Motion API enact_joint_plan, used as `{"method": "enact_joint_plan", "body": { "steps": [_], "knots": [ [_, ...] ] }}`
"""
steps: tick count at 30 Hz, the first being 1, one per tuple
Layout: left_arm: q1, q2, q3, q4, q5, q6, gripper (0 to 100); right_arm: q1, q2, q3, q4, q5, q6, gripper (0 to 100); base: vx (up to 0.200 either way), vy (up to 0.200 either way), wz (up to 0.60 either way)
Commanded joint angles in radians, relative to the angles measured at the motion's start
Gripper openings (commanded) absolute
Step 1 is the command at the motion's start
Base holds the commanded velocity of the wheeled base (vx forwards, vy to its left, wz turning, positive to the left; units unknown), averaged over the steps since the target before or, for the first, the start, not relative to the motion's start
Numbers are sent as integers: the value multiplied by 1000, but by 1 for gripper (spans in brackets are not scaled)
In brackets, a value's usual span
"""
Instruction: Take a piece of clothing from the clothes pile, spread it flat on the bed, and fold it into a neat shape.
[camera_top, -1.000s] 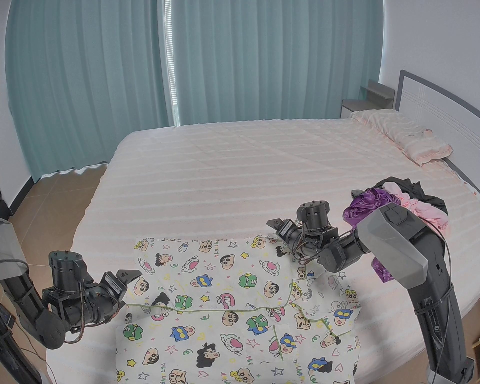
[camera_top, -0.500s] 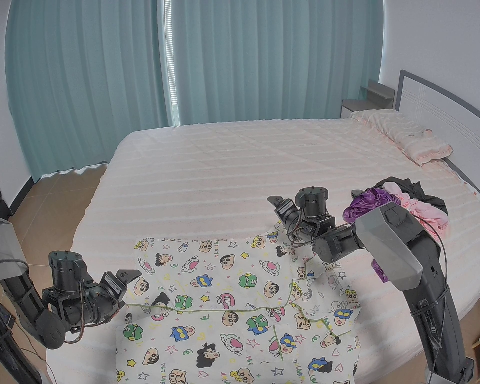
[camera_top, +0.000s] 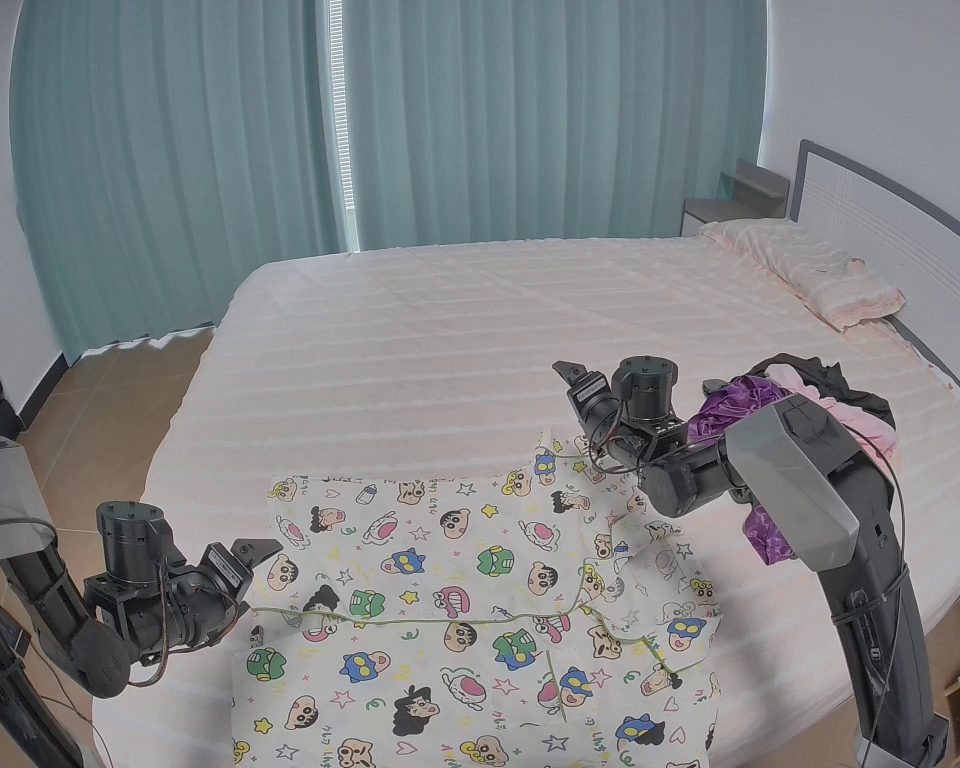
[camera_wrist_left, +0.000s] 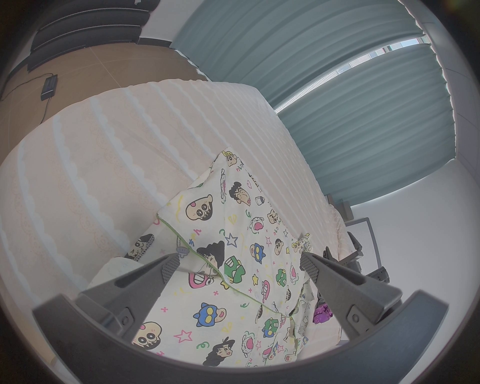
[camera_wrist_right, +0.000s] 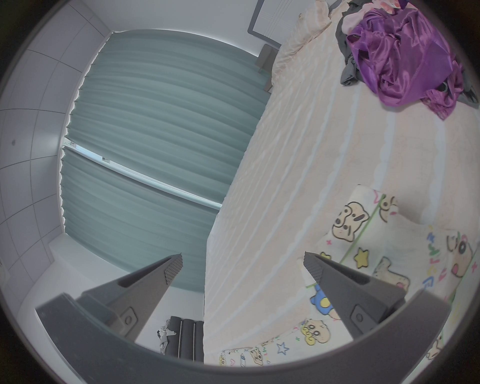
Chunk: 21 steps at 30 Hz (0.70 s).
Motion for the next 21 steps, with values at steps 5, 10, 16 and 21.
{"method": "enact_joint_plan", "body": {
  "steps": [5, 10, 16, 21],
  "knots": [
    [0, -7, 11, 0, -10, 0, 100, -20, -184, 261, -16, 6, -15, 100, 0, 0, 0],
    [-5, -11, 22, 0, -8, 0, 100, -29, -347, 545, -126, 20, -106, 100, 0, 0, 0],
    [-12, -39, 65, 0, -16, 4, 100, -39, -591, 973, -307, 71, -202, 100, -200, 0, 0],
    [-26, -80, 111, 3, -17, 7, 100, -38, -776, 1258, -372, 80, -276, 100, -200, 0, 0]
  ]
}}
